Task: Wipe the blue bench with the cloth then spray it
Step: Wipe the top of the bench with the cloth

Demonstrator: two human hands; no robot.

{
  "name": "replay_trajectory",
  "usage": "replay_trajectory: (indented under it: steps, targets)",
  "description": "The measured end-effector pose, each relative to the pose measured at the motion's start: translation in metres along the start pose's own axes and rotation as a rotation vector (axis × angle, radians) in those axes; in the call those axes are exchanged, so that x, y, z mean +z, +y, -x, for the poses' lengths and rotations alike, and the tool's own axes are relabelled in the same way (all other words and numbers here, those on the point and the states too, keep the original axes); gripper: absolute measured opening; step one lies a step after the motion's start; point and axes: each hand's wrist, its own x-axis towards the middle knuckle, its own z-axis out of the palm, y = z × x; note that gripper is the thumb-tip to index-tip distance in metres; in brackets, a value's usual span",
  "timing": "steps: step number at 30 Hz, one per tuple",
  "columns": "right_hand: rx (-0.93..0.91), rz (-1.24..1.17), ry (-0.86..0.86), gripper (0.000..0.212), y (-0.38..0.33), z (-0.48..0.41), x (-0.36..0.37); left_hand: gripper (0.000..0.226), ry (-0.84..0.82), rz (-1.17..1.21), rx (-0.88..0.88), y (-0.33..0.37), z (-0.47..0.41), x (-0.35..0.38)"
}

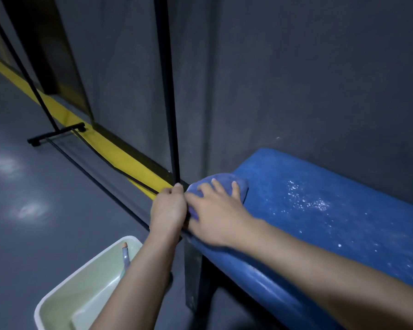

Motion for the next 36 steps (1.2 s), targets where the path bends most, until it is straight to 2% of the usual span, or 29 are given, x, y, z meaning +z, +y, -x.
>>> replay_trajectory:
  steps: [3,5,9,11,13,17,19,26,29,32,34,36]
  targets:
    - [0.193,-0.020,-0.059,0.034,0.032,-0.036,-0.014,0.040,0.081,-0.169,0.248,0.005,0.010,0.015]
    - [0.244,-0.021,-0.050,0.036,0.048,-0.050,-0.015,0.035,0.037,-0.194,0.359,0.003,0.017,0.027]
    - [0.158,-0.078,0.053,0.027,0.064,-0.045,0.000,0.032,-0.026,-0.271,0.337,-0.001,0.029,0.039]
    - [0.170,-0.095,0.068,0.030,0.083,-0.048,-0.003,0.034,-0.016,-0.454,0.374,-0.006,0.027,0.040]
    - [0.263,-0.065,0.067,0.038,0.109,-0.060,-0.014,0.030,-0.013,-0.640,0.418,-0.011,0.024,0.043]
    - [0.520,-0.076,0.092,0.044,0.161,-0.081,-0.034,0.037,-0.019,-0.690,0.392,-0.007,0.023,0.046]
    - [0.570,-0.094,0.134,0.042,0.176,-0.082,-0.039,0.039,-0.007,-0.694,0.382,-0.006,0.021,0.047]
    - [0.518,-0.054,0.131,0.030,0.160,-0.059,-0.038,0.039,0.002,-0.749,0.366,-0.007,0.026,0.048]
    - [0.379,-0.013,0.154,0.027,0.136,-0.028,-0.028,0.039,-0.004,-0.748,0.370,-0.007,0.027,0.047]
    - [0.271,0.055,0.198,0.039,0.121,-0.006,-0.022,0.037,-0.010,-0.737,0.402,-0.008,0.028,0.046]
    - [0.319,0.104,0.190,0.047,0.135,-0.016,-0.032,0.037,-0.014,-0.724,0.421,-0.010,0.028,0.043]
    - [0.459,0.036,0.163,0.055,0.154,-0.030,-0.040,0.038,-0.016,-0.710,0.439,-0.012,0.027,0.041]
